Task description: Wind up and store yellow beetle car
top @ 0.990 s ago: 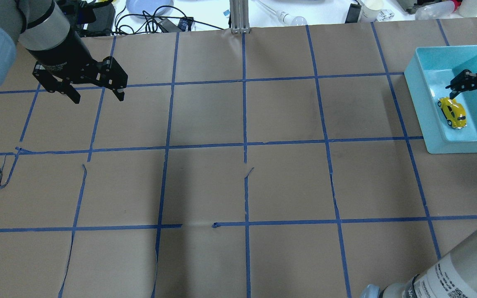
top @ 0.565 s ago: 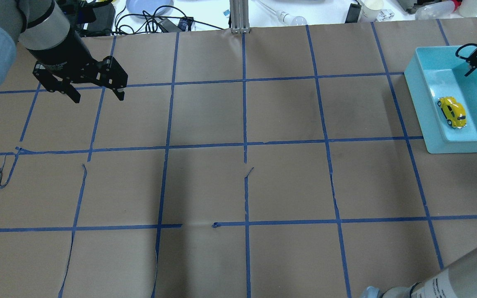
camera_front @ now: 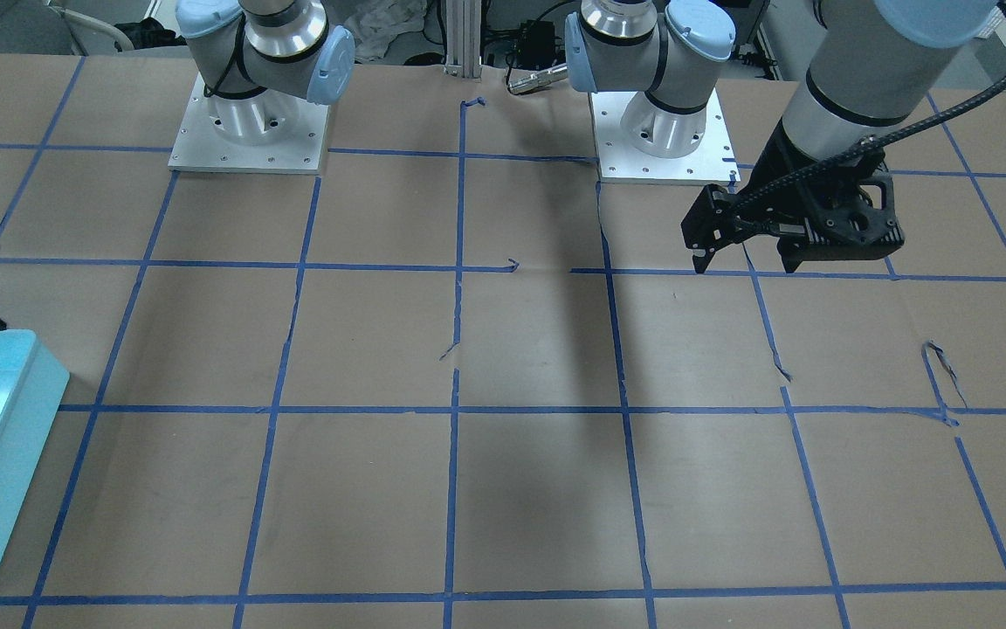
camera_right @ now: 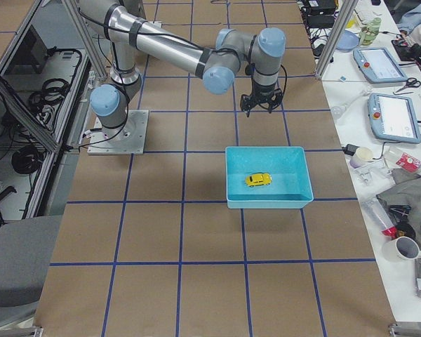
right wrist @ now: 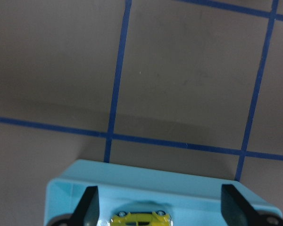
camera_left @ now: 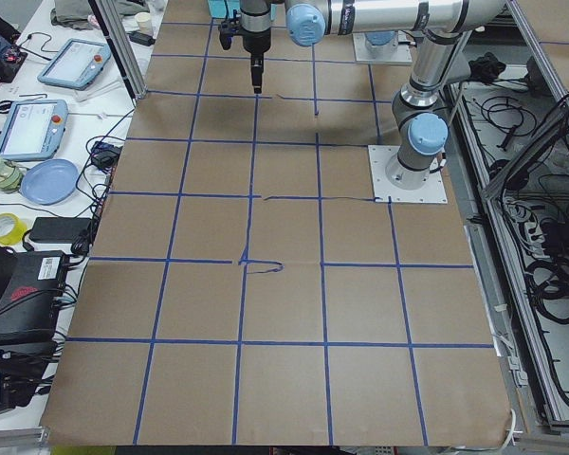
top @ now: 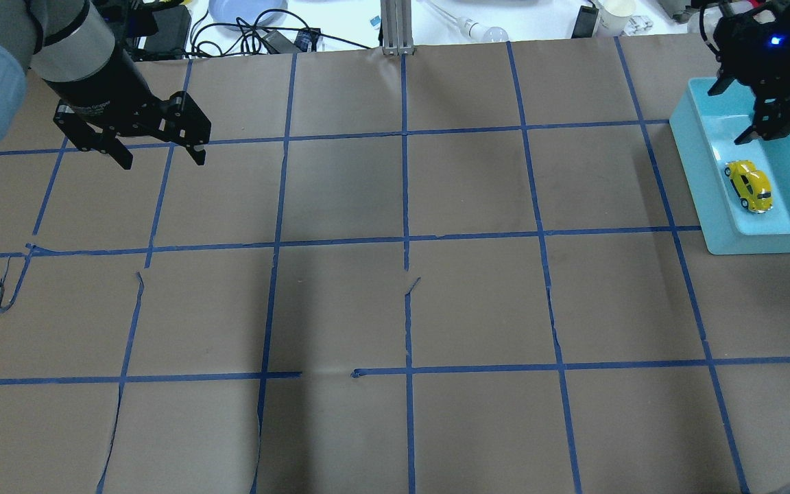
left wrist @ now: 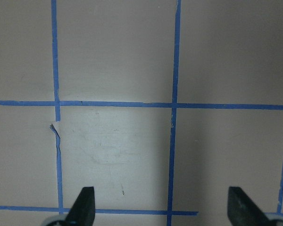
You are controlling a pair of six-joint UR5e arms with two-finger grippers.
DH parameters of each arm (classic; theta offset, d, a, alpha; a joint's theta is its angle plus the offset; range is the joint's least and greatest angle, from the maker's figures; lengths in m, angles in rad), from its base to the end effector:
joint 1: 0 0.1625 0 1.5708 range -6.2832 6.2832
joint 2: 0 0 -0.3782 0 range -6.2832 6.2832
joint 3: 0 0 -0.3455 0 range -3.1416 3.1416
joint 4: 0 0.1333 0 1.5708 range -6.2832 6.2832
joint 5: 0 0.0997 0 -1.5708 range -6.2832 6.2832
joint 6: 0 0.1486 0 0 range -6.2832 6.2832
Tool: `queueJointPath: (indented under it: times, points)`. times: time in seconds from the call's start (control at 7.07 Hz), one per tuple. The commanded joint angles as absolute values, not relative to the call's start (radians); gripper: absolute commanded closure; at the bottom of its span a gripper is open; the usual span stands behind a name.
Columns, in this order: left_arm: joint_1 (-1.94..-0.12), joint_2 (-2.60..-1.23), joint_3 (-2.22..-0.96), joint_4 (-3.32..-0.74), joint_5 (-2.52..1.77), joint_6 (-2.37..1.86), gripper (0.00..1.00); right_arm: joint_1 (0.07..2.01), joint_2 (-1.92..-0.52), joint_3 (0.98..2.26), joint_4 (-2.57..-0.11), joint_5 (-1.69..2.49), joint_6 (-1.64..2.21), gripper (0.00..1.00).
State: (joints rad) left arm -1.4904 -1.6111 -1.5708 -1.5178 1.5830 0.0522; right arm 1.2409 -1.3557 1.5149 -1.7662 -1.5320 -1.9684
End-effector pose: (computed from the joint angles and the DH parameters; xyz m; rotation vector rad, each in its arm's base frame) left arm -0.0940 -0.4711 0.3792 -0.0442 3.1282 -0.0185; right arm -0.0391 -0.5435 0.3324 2.2829 -2.1318 0.0784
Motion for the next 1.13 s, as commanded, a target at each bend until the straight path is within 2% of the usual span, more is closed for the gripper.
queueJointPath:
  times: [0.0,0.28,0.99]
  points:
    - [-1.489,-1.611,-1.571,-1.517,1.583,0.052,0.0,1.432,-1.443,1.511,-1.712,-1.49,-1.485,0.08]
    - [-1.489,-1.611,-1.571,-1.514,1.583,0.052,0.0,1.476,-1.474,1.511,-1.682,-1.353,-1.017,0.09]
    - [-1.489,-1.611,-1.571,-1.513,1.583,0.052,0.0,1.512,-1.672,1.506,-1.517,-1.449,-0.441,0.05]
